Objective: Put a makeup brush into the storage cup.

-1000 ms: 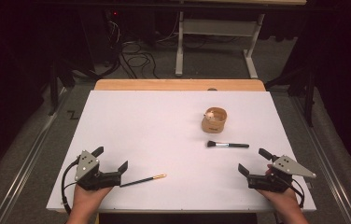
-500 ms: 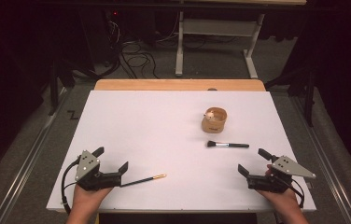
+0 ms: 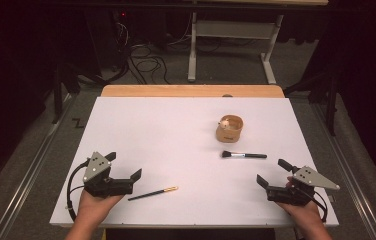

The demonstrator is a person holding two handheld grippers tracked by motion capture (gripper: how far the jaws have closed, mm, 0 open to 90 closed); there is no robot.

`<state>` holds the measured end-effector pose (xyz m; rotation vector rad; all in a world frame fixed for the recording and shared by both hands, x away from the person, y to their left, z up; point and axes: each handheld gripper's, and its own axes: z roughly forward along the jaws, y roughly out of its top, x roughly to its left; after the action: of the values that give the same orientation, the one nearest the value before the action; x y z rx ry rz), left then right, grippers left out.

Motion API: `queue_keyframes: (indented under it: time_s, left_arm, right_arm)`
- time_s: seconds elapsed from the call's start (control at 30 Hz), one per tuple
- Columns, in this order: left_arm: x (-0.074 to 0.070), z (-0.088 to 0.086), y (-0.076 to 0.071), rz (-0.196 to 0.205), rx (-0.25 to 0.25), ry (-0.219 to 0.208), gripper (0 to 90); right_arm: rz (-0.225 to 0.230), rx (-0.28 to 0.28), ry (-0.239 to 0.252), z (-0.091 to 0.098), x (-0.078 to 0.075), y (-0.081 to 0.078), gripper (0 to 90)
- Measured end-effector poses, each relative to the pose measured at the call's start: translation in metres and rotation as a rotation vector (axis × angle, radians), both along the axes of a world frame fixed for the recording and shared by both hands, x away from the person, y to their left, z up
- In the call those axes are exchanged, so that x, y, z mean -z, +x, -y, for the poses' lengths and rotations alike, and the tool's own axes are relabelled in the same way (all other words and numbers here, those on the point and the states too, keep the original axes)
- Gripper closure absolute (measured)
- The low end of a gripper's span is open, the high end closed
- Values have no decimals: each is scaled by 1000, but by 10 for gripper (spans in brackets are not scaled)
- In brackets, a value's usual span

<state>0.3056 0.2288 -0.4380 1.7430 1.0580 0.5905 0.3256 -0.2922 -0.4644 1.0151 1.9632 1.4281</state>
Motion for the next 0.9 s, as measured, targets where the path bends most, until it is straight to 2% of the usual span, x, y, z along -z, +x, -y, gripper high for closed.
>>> queue_keyframes:
  time_s: [0.1, 0.17, 0.3, 0.47, 0.5, 0.53, 0.67, 0.7, 0.73, 0.8, 0.83, 0.9]
  left_arm:
    - [-2, 0, 3, -19, 6, 5, 1]
    - [-4, 2, 5, -38, 5, 36, 1]
    - [-5, 4, 7, -58, 0, 46, 1]
    - [-3, 7, 14, -130, -5, 68, 1]
    - [-2, 9, 15, -152, -8, 85, 1]
    - [-2, 9, 15, -152, -8, 85, 1]
    - [0, 12, 19, -201, -12, 106, 0]
    - [1, 13, 20, -230, -6, 106, 0]
    - [1, 13, 20, -230, -6, 106, 0]
    - [2, 14, 22, -261, 4, 123, 0]
    - [4, 16, 23, -292, 16, 140, 0]
    - [4, 19, 23, -313, 36, 154, 0]
  right_arm:
    - [5, -6, 9, 0, -1, -1, 42]
    - [1, -6, 9, 0, 0, 0, 42]
    - [3, -4, 5, 0, 0, 0, 42]
    - [17, -3, 2, 0, -1, 0, 42]
    - [17, -2, 1, 0, -2, -1, 42]
    - [17, -2, 1, 0, -2, -1, 42]
    - [19, -8, 3, 0, -2, 0, 42]
    - [23, -13, -4, 0, -2, 0, 42]
    - [23, -13, -4, 0, -2, 0, 42]
    - [16, -11, -3, -1, -2, 0, 42]
    - [14, -7, 0, 0, -2, 0, 42]
    - [14, -6, 0, 0, -2, 0, 42]
